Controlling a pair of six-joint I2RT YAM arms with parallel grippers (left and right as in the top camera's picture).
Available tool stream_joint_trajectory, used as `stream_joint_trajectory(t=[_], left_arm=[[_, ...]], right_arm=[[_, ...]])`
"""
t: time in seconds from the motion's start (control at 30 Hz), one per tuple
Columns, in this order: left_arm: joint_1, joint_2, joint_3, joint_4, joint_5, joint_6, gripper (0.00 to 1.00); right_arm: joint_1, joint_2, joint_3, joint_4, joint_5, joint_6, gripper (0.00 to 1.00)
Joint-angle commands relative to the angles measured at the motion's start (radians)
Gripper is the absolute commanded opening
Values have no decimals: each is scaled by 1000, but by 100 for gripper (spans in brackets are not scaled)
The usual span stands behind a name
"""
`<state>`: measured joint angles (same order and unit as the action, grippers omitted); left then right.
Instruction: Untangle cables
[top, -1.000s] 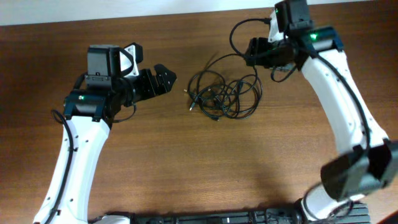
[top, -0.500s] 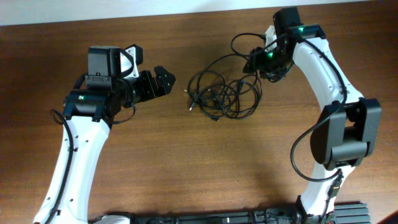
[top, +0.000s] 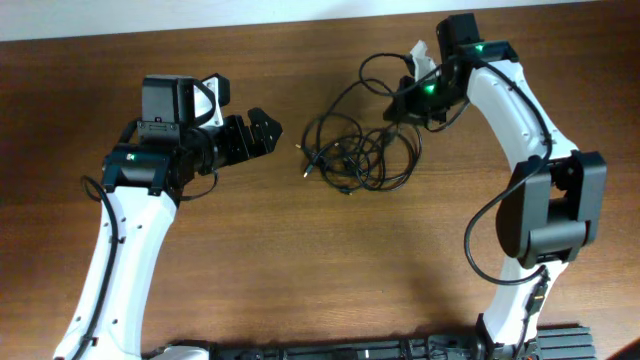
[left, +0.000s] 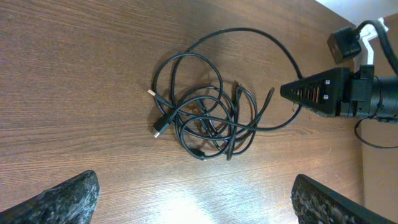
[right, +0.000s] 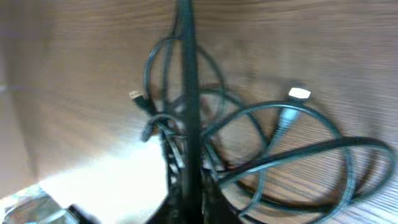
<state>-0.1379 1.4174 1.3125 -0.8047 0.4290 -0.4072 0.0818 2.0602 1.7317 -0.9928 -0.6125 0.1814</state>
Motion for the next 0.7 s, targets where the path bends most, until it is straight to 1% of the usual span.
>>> stream_joint_trajectory(t=[0.0,0.07,0.17,0.37,0.43,0.6,0.67], left_arm=[[5,-10,4,-1,-8,20,99],[5,-10,4,-2,-8,20,99],[5,-10,4,-2,-8,20,99],[5,-10,4,-1,-8,20,99],[5,-10,4,-1,-8,20,99],[5,-10,4,-2,-8,20,99],[5,-10,4,-2,-8,20,99]], right_arm=[[13,8,6,1,-164,-35,4],[24,-9,8,-14,-161,-36,4],[42,-80,12,-16,-150,-35,4],[52,-285,56,-16,-109,-35,4],[52,-378,84,-5,-109,-36,4],[52,-576,109,111,-109,-31,4],[52,-650,109,187,-109,-8,4]])
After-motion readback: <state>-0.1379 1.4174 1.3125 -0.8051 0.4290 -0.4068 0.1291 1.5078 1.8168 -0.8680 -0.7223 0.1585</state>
